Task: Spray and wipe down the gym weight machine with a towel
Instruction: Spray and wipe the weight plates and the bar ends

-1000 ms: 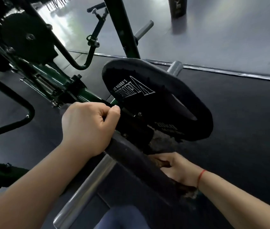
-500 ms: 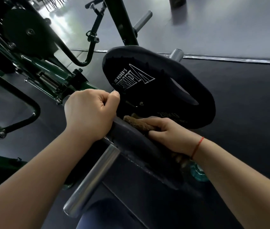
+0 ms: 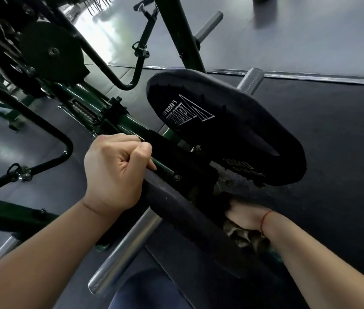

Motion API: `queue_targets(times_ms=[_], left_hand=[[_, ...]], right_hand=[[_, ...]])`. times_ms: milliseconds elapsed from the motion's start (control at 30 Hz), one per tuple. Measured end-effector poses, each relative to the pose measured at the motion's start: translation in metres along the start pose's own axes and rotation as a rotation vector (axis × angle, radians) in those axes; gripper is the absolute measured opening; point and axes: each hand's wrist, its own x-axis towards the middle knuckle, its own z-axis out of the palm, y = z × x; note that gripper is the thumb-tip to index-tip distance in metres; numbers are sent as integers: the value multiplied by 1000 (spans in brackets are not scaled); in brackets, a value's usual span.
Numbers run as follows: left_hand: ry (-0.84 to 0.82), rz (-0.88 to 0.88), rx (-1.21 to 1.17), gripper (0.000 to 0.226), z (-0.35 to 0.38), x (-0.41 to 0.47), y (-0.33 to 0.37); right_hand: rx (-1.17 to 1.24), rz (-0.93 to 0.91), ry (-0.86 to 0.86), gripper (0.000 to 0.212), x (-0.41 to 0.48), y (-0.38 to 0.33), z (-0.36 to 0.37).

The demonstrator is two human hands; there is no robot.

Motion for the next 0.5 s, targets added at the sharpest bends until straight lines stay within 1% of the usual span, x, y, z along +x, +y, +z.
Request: queue_targets(times_ms=[100,133,200,233,267,333,367,433,500], left_hand=[[0,23,-19,48,0,0,-1],[-1,21,-20,48,-1,0,-2],[-6,24,-21,48,-1,0,-2],[-7,25,-15,48,0,0,-2],[-5,27,-6,48,0,0,-2],[12,41,-8,48,-1,-1,-1],[15,37,-5,48,0,-1,-2],[29,33,-7,48,0,0,-2],[37,39,-12,47,0,-1,-2]], right_hand=[[32,24,90,44,29,-4,15],[43,18,89,52,46,0,23],[38,-19,29,66,61,0,34],[67,7,18,72,60,-5,33],[70,35,-16,68,53,-14,28],[-4,43,-87,48,35,-28,14],[-21,15,-90,43,27,-32,7],[19,-70,-94,36,18,-30,-2],[34,-105,-117,27,11,-24,-7]])
